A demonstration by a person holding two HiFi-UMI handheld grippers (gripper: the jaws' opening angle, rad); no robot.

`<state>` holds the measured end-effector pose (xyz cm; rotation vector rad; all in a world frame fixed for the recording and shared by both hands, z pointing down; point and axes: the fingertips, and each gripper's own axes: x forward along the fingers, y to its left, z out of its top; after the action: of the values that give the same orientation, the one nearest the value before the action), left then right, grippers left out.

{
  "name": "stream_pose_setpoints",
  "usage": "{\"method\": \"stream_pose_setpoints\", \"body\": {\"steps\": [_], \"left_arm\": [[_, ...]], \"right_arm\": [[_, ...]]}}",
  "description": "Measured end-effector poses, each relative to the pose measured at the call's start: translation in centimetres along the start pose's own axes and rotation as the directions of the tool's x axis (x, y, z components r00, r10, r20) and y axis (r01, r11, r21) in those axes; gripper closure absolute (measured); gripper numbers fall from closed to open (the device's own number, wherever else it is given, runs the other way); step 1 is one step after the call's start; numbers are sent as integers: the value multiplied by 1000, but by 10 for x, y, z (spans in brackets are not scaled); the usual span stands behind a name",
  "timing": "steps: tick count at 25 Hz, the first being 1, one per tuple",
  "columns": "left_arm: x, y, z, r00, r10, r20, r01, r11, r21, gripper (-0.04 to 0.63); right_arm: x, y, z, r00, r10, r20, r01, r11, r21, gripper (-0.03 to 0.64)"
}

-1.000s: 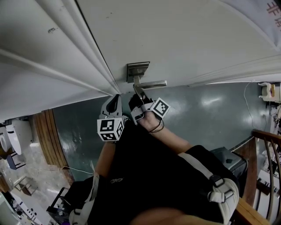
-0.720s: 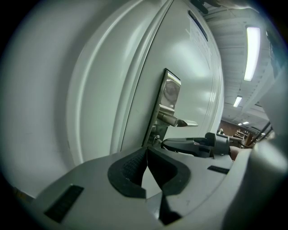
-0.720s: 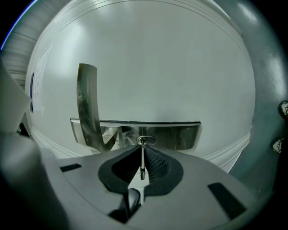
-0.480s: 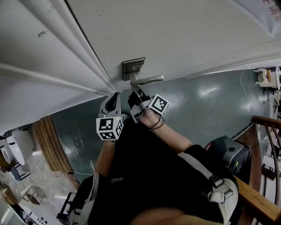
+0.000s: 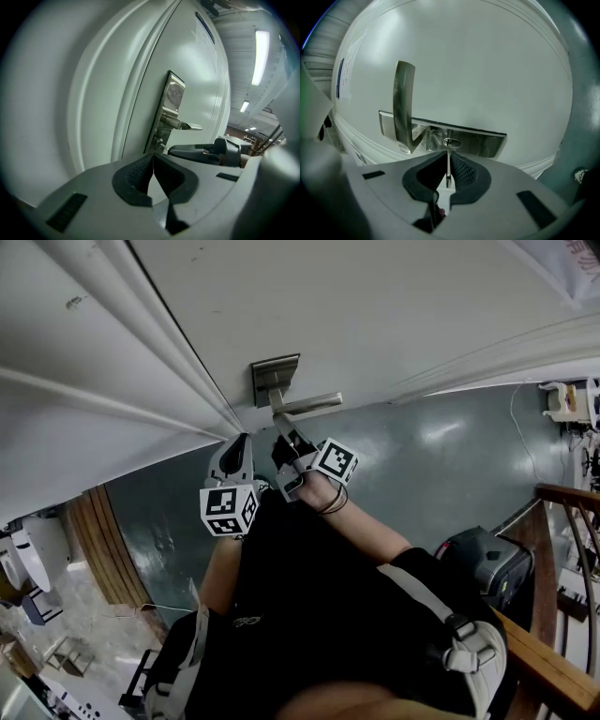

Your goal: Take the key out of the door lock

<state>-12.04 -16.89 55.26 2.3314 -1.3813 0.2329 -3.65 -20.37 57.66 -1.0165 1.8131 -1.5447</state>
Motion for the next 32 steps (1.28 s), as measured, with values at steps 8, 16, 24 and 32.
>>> {"method": "stream_pose_setpoints", "body": {"steps": [8, 16, 24, 32], "left_arm": [[2, -20, -9, 998, 59, -5, -59, 998, -7, 571], [5, -57, -23, 998, 55, -28, -55, 998, -2, 571], [7, -88, -27, 998, 51, -24, -51, 999, -3, 571], [6, -102, -34, 998, 55, -33, -56, 998, -16, 571]], "right_arm": [[-26, -9, 0, 996, -6, -84, 3, 999, -34, 586], [-61, -14, 6, 987, -46, -151, 15, 979, -202, 586], [-97, -10, 12, 969, -103, -223, -15, 882, -471, 586], [-119, 1, 15, 948, -181, -261, -77, 666, -742, 586]]}}
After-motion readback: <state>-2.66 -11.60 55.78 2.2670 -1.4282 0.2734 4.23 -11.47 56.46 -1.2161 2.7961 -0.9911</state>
